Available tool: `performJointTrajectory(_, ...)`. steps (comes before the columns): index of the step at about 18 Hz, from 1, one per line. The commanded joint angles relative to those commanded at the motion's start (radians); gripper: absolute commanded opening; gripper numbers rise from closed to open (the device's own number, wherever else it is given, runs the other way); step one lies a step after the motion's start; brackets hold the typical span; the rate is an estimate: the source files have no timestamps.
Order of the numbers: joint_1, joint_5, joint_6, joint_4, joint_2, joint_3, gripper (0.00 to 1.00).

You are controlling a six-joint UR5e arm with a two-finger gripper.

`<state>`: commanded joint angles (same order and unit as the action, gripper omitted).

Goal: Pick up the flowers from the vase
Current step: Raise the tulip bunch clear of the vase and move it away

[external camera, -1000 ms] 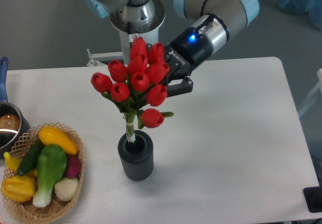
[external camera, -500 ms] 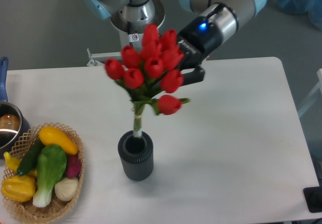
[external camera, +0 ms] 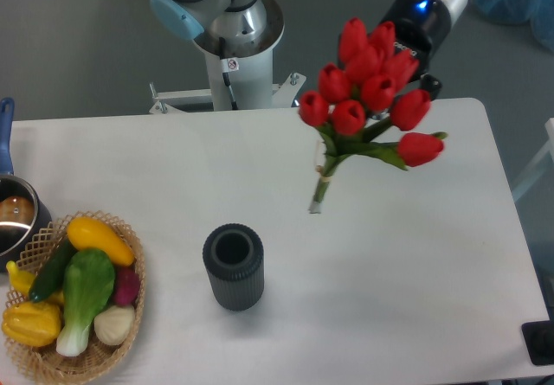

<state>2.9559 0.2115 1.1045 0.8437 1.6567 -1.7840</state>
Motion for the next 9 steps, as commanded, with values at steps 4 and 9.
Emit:
performJointTrajectory(4, 0.009, 0.009, 0.0, 0.0, 0.002, 0.0, 0.29)
performJointTrajectory(9, 0.011, 0.017, 0.003, -0.002, 0.002, -0.002, 0.29)
